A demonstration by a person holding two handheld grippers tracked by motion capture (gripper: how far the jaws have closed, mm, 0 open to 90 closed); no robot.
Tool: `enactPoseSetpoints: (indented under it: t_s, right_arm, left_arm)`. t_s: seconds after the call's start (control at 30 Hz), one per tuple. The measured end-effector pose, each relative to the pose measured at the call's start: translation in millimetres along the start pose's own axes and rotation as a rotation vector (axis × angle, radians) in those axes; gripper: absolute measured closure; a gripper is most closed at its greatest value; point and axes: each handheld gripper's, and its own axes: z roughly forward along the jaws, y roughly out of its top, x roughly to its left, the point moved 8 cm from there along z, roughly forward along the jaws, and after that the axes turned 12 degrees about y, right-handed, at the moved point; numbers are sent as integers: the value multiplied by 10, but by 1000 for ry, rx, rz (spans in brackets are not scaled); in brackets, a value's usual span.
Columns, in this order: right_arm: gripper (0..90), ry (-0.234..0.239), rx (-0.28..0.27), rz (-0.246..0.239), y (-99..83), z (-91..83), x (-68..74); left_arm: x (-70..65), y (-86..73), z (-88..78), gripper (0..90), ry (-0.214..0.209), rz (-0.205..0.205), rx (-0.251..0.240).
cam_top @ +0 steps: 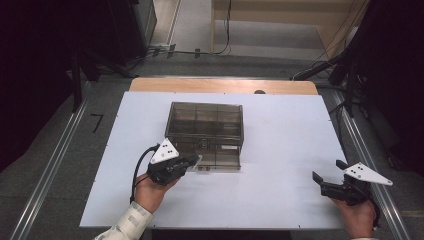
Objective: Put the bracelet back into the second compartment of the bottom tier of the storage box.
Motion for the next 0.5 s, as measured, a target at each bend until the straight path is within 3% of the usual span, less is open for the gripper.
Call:
enactPoseSetpoints:
  t_s: [0.5]
  right_arm:
    - [53, 2, 3, 4, -5, 1, 5]
  left_arm:
    - [-28, 117, 84, 862, 5, 4, -21]
